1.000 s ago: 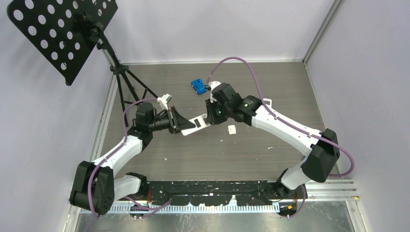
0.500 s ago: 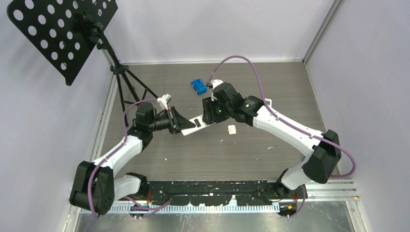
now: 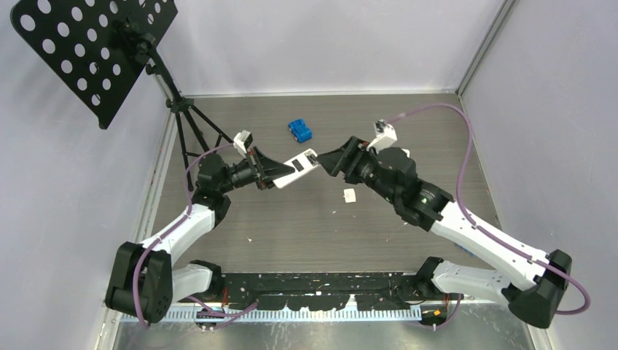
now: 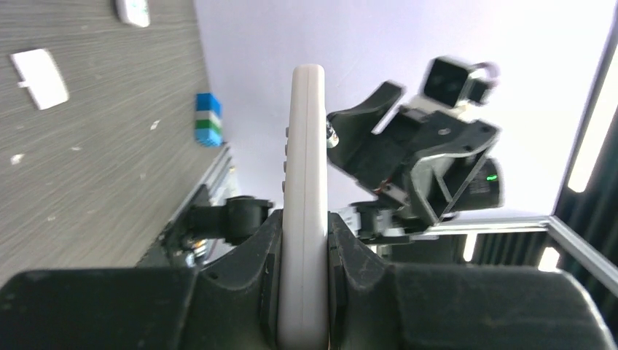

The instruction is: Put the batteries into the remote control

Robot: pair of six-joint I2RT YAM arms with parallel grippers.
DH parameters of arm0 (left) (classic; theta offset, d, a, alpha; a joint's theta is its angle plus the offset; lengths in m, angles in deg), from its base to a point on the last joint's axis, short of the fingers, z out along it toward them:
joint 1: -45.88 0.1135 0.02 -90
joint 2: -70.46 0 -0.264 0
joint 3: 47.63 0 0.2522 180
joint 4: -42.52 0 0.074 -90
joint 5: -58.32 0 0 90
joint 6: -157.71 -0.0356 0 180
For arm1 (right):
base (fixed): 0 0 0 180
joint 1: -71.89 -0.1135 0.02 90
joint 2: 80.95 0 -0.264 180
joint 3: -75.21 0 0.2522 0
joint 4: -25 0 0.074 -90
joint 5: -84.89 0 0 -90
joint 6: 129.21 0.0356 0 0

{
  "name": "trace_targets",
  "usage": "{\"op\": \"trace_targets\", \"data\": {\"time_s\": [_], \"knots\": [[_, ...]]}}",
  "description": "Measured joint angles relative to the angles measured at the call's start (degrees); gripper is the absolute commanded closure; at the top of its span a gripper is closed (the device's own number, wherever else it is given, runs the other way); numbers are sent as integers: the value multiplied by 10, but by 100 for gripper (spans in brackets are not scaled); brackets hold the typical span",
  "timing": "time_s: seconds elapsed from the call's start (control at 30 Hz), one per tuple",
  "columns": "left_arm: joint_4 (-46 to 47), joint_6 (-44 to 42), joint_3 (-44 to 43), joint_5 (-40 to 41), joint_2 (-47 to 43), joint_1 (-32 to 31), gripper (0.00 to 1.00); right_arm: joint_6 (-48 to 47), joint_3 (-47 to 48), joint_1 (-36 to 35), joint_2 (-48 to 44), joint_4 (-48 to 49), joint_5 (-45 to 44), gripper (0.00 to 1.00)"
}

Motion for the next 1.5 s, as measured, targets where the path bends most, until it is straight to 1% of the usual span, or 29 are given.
{"op": "trace_targets", "data": {"time_s": [0.1,0.17,0.33,0.47,0.63,1.0,1.13,1.3,1.5], "knots": [[52,71,0,14,1,0,100,64,-75,1,-51,99,-15,26],[80,116,0,25,2,0,100,95,-98,1,-63,134,-17,26],[137,211,12,50,7,0,100,146,-101,1,-53,191,-15,26],[149,245,14,57,10,0,100,174,-100,1,-33,224,-5,27],[146,252,14,59,5,0,100,196,-96,1,3,236,10,36],[131,247,14,59,-16,0,100,219,-80,9,35,245,13,47],[131,246,17,59,-20,0,100,224,-80,14,39,247,13,54],[127,245,20,59,-26,0,100,234,-80,21,43,251,13,57],[121,242,20,59,-31,1,100,237,-79,27,49,254,17,57]]}}
